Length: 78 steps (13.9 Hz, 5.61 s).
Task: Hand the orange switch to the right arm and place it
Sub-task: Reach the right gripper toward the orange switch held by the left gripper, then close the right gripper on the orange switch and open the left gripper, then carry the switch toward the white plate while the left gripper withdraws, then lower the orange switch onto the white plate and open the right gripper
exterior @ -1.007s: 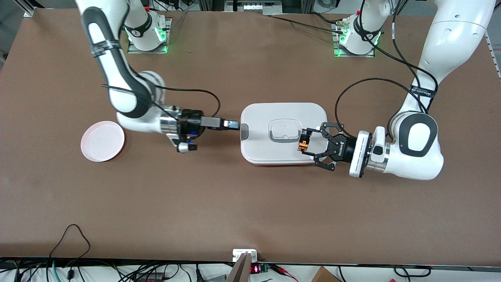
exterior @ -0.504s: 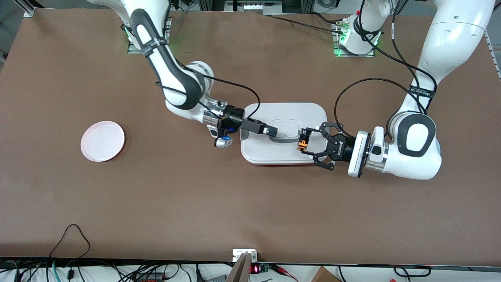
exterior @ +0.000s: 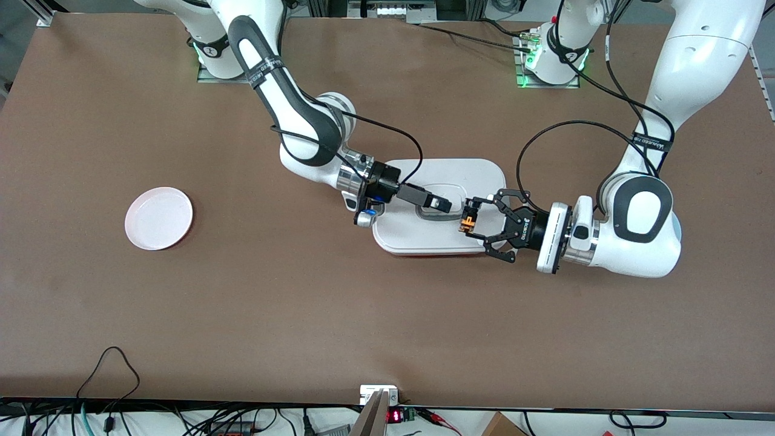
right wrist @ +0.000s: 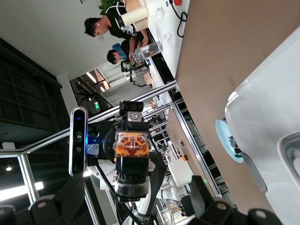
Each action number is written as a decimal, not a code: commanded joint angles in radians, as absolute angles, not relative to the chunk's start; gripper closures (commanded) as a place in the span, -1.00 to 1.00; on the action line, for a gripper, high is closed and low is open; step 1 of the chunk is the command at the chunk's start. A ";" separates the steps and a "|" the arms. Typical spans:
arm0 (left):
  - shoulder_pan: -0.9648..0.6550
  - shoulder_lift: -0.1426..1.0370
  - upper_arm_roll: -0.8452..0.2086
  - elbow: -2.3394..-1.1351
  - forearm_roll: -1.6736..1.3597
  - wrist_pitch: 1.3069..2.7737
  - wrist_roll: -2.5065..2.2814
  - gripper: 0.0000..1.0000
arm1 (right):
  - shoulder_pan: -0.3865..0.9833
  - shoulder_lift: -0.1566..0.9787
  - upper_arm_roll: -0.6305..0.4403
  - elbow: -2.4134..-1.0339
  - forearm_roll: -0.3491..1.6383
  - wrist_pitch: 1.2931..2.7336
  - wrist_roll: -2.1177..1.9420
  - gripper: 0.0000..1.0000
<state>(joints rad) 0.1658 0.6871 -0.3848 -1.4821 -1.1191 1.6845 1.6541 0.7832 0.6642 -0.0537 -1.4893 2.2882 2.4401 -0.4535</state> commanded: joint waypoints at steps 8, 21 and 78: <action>0.167 0.680 -0.388 -1.496 -1.163 1.692 1.687 0.32 | 0.821 0.735 -0.064 -1.365 2.309 2.513 -0.466 -0.87; 0.164 0.680 -0.387 -1.496 -1.163 1.692 1.687 0.32 | 0.828 0.798 -0.064 -1.263 2.310 2.574 -0.457 -0.58; -0.005 0.002 -0.032 -1.758 0.017 1.758 -0.038 -1.00 | 0.456 0.019 -0.465 -1.751 0.066 1.668 -0.331 1.00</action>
